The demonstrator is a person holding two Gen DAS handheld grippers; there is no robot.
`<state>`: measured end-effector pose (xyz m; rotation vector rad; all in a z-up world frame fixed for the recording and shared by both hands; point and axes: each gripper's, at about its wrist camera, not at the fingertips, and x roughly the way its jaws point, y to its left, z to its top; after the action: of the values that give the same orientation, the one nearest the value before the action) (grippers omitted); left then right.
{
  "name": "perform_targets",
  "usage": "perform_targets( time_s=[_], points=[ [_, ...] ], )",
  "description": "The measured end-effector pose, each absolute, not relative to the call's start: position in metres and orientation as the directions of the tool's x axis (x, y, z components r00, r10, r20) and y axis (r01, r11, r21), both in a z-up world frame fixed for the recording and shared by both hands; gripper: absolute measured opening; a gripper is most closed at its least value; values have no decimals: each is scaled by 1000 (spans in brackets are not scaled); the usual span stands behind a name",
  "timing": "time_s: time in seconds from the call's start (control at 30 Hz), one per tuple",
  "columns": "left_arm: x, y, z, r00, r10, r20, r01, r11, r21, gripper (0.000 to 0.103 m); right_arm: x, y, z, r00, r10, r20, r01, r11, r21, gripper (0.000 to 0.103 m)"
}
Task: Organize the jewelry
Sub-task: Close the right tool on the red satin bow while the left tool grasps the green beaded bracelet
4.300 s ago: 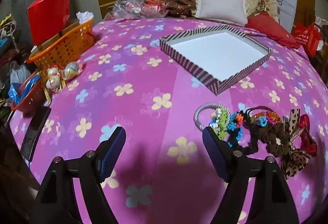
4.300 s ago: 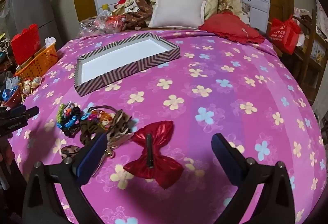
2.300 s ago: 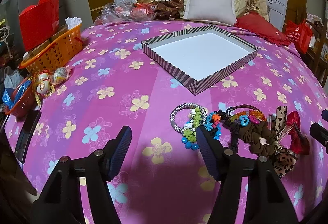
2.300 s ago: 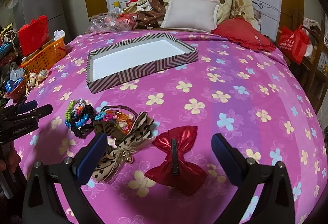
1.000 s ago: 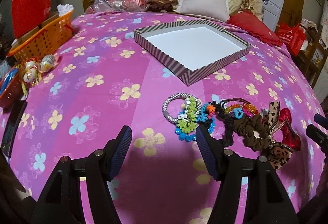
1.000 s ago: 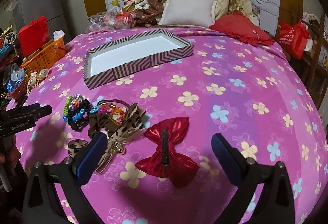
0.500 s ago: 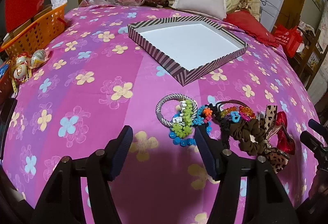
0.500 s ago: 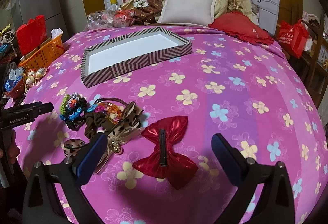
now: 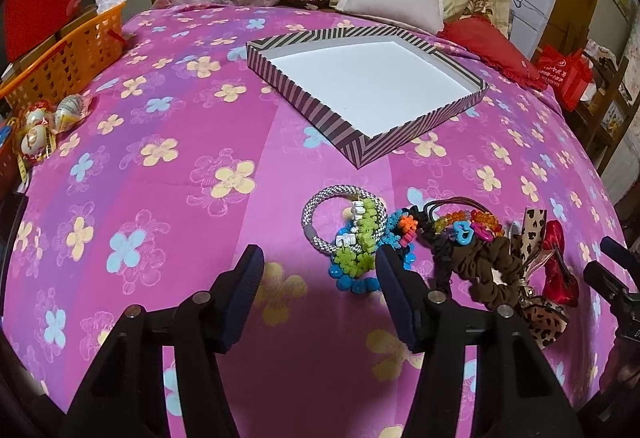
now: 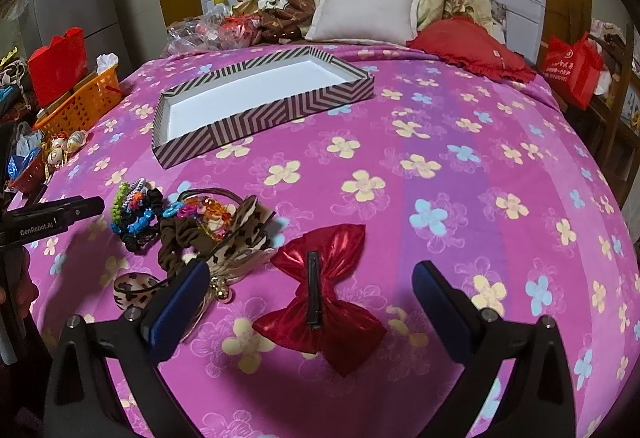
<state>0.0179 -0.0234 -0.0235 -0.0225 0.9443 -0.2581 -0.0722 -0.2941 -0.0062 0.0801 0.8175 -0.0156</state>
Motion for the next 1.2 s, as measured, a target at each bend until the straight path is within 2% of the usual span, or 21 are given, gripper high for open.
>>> perform_targets(
  time_s=[0.27, 0.57, 0.7, 1.0, 1.13, 1.2],
  points=[
    [22, -23, -24, 545, -243, -803, 229, 964, -136, 32, -70, -296, -8, 681, 20, -732, 41, 997, 65, 102],
    [30, -30, -21, 515, -303, -802, 296, 941, -165, 31, -67, -299, -10, 680, 34, -732, 37, 996, 81, 98],
    [35, -39, -24, 492, -317, -811, 323, 931, -168, 22, -66, -299, -11, 674, 43, -738, 23, 997, 79, 88],
    [41, -45, -29, 460, -331, -824, 349, 921, -175, 21, -59, -296, -21, 646, 74, -760, -10, 996, 88, 74],
    [44, -45, -33, 447, -326, -833, 351, 921, -172, 21, -53, -292, -30, 622, 55, -781, -13, 998, 60, 56],
    [46, -44, -34, 438, -334, -835, 350, 919, -183, 21, -52, -291, -33, 612, 57, -789, -16, 998, 59, 51]
  ],
)
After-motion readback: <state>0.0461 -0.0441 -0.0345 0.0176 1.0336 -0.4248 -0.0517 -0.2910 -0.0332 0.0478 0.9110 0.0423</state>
